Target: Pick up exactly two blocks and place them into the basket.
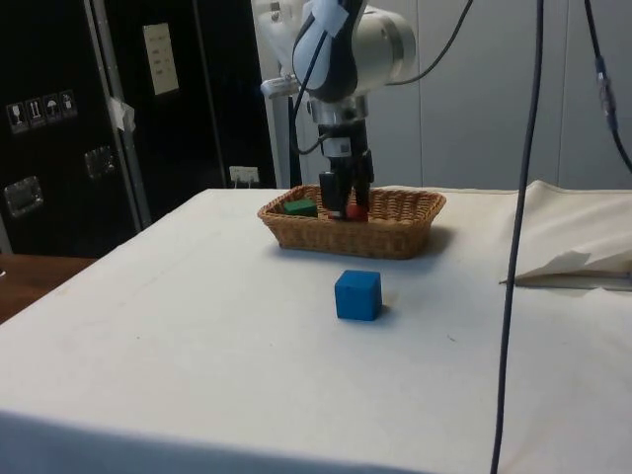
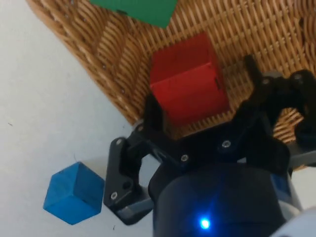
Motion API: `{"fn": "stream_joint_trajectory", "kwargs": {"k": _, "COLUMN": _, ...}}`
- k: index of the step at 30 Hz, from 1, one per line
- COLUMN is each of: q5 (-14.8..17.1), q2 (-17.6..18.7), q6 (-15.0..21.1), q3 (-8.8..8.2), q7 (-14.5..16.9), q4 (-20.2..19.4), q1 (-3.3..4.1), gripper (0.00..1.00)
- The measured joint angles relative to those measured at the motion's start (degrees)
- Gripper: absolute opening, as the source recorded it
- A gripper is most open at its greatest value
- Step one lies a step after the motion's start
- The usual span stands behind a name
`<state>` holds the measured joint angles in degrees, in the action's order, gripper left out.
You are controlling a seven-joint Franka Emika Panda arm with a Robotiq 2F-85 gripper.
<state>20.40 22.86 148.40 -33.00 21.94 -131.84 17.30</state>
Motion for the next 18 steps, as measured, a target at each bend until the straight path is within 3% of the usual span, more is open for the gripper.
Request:
{"fn": "stream_joint_trajectory", "kwargs": {"k": 2, "q5": 0.0, "q2": 0.06, "q6": 0.0, "q3": 0.0, "q7": 0.06, "q4": 0.0, "q1": 0.0, "gripper": 1.0}}
{"fn": "stream_joint_trajectory", "kwargs": {"k": 11, "q5": 0.06, "q2": 0.11, "q6": 0.0, "q3": 0.0, "q7": 0.06, "q4": 0.0, "q1": 0.0, "gripper": 1.0}}
{"fn": "stream_joint_trajectory", "kwargs": {"k": 18, "q5": -0.57, "q2": -2.41, "q6": -2.12, "q3": -1.95, "q7": 1.15, "q4": 0.74, "q1": 0.0, "gripper": 1.0}}
